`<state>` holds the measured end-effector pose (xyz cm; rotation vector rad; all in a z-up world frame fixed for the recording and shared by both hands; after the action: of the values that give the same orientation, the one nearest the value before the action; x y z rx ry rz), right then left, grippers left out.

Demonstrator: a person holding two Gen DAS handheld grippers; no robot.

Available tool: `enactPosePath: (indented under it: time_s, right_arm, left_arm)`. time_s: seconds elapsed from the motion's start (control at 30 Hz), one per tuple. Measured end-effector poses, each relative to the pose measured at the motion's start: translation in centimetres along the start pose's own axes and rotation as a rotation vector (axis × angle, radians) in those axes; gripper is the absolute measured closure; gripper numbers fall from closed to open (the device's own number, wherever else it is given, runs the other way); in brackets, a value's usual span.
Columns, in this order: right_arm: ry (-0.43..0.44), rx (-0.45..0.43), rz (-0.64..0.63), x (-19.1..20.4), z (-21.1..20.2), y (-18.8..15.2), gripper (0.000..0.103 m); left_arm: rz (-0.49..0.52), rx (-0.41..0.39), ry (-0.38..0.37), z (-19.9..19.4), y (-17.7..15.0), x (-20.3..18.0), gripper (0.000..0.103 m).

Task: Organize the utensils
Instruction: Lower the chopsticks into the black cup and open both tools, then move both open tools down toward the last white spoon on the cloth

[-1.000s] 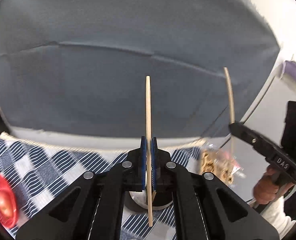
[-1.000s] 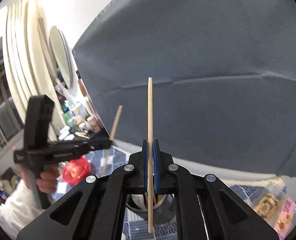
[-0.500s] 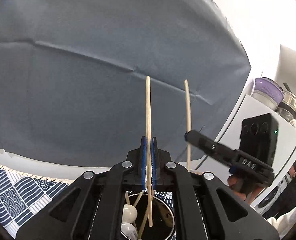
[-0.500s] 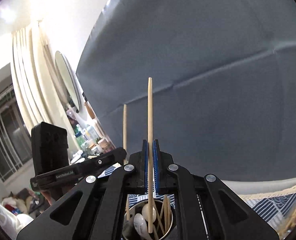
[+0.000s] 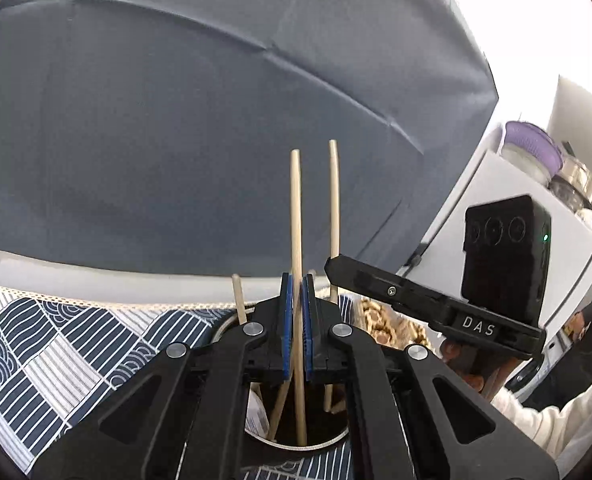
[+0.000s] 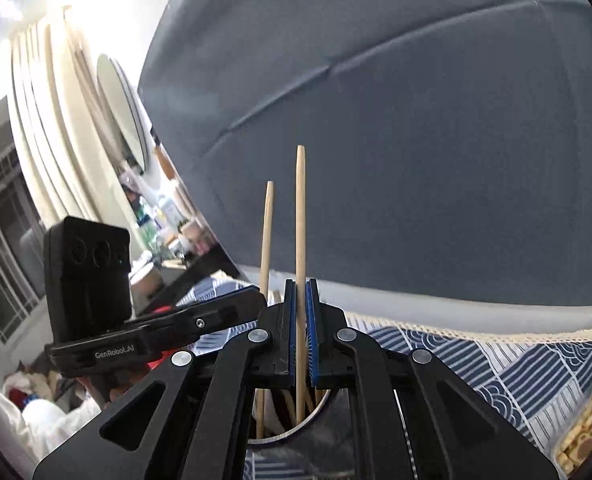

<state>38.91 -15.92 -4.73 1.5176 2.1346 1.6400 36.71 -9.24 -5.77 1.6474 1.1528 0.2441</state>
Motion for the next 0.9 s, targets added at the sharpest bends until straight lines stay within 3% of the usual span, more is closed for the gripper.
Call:
enactPosePath:
  time_s: [0.07,0.13,0.2,0.3,0.37,0.4,0.43,0.5,0.7,0.9]
  right_arm:
    - [-0.005,0.016,-0.016,0.4,-0.1,-0.1,0.098]
    - [-0.036,0.014,-0.039,0.8,-0.8,-0.1,0.095]
    - [-0.06,0.017,-0.06,1.1,-1.5,-0.1,0.095]
    - [-0.095,0.031,-0.101,1.8,-2.8,-0.1,0.094]
    - [-0.117,0.032,-0.114,2.1,-4.2,-0.3,0.08]
    - [-0.128,0.028,-0.124,2.4,-4.5,-0.4,0.063]
    - [-0.137,0.027,-0.136,2.9,-4.9,-0.6,0.053]
    - [-0.144,0.047,-0.153,3.7,-5.6,-1.3,0.049]
    - [-0.18,0.123,-0.158,5.1,-6.9,-4.4,0.02]
    - [-0.195,0.208,-0.155,6.2,-7.0,-7.7,0.018]
  left_arm:
    - [0.006,0.024,-0.003,-0.4,-0.3,-0.3,0.096]
    - [0.018,0.037,0.022,-1.3,-0.3,-0.6,0.067]
    - [0.038,0.033,0.081,-2.8,-0.3,-0.6,0.045]
    - [0.032,0.019,0.119,-5.3,0.0,-0.7,0.036]
    - [0.035,0.027,0.166,-6.8,-0.2,-0.5,0.023]
    - [0.036,0.033,0.184,-7.3,-0.3,-0.4,0.019]
    - [0.039,0.039,0.204,-8.2,-0.6,-0.5,0.016]
    - [0.043,0.042,0.248,-9.4,-0.9,-0.6,0.006]
    - [0.014,0.107,0.386,-13.1,-4.1,-0.1,0.006]
    - [0.021,0.214,0.458,-15.3,-8.3,-0.6,0.006]
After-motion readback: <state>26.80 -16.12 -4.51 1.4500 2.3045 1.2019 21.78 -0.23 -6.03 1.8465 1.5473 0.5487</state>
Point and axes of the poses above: each gripper's, at about its wrist camera, not at the fingertips, and z roughly the way its jaws point, x to its left, y to its top, the point moved 9 cm from there along z, roughly the way its jaws point, and after that the axes turned 4 degrees about z, right-handed, at the moved point
